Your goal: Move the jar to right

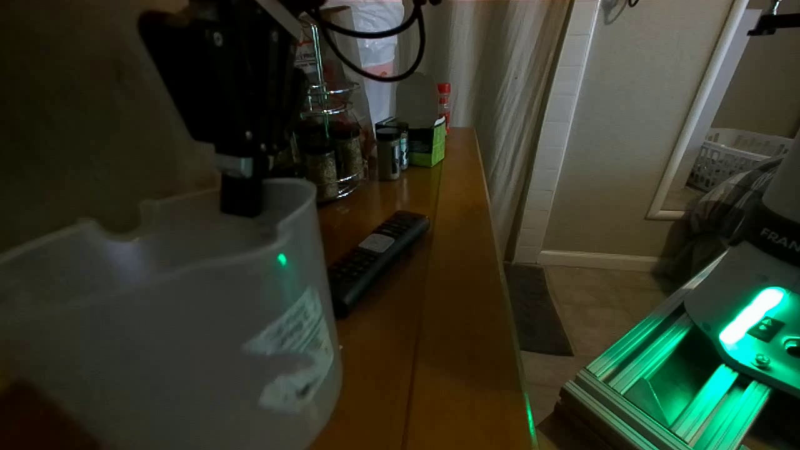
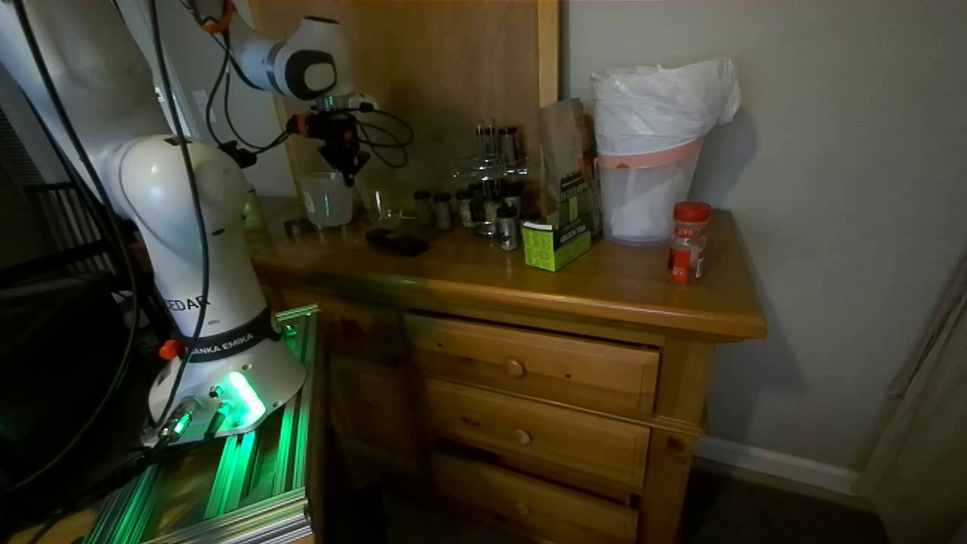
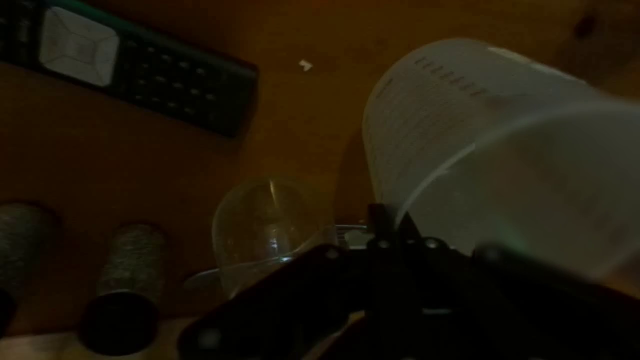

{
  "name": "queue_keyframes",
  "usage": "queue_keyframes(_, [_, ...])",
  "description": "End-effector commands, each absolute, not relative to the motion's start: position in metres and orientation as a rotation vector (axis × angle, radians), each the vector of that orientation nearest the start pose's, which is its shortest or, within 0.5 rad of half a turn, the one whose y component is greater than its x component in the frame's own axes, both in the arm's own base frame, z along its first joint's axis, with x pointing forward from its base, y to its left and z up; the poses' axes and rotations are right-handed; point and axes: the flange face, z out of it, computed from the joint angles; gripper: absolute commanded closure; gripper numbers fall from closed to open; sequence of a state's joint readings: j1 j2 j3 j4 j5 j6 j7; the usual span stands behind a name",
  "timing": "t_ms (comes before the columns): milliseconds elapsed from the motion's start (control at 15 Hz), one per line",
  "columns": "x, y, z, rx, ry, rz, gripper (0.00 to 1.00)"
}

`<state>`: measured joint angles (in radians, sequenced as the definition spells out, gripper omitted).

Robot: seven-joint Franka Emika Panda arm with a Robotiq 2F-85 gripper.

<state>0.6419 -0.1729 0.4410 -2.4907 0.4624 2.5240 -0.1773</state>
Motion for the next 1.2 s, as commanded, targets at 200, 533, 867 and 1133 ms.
queue_keyframes(200, [0.277,0.341,0.367,-2.744,-0.788,-0.204,0.99])
queue_keyframes(533, [0.251,0.345,0.377,-2.607,-0.949,-0.126,0.99])
queue_keyframes(867, [0.236,0.362,0.383,-2.52,-1.055,-0.103,0.99])
queue_keyframes(1133, [0.246,0.333,0.391,-2.624,-0.88,-0.215,0.99])
